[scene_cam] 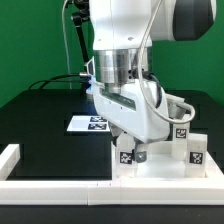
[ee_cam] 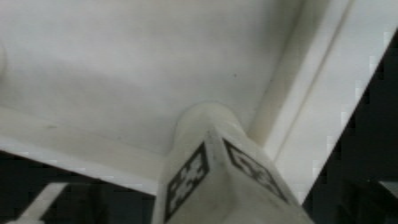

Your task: Assemble square table

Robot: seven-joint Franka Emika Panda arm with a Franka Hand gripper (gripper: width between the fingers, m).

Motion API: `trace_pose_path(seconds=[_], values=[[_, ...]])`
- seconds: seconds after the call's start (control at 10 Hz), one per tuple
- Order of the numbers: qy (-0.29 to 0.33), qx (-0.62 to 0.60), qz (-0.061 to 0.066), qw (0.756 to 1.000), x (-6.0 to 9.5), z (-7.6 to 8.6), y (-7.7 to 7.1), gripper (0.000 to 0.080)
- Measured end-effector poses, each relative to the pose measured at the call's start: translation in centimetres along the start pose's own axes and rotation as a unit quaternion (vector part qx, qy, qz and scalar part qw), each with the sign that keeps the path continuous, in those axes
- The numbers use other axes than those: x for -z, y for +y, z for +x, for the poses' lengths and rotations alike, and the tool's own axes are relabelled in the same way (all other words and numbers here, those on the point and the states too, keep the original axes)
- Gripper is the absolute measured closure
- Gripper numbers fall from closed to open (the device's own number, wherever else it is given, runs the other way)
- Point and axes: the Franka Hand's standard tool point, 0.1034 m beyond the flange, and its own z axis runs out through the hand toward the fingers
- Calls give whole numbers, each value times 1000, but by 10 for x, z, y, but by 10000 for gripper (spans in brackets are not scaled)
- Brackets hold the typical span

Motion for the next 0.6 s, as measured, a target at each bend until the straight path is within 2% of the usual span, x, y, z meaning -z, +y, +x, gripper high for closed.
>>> trace_pose_path(seconds=[0.1,0.3,0.4,0.6], values=[[2,87,-2,996,-1,3,2,151],[13,235,-9,972,-5,-2,-1,151],[16,265,-12,964,-3,-2,-2,151],[16,250,-11,968,-3,-1,-2,151]])
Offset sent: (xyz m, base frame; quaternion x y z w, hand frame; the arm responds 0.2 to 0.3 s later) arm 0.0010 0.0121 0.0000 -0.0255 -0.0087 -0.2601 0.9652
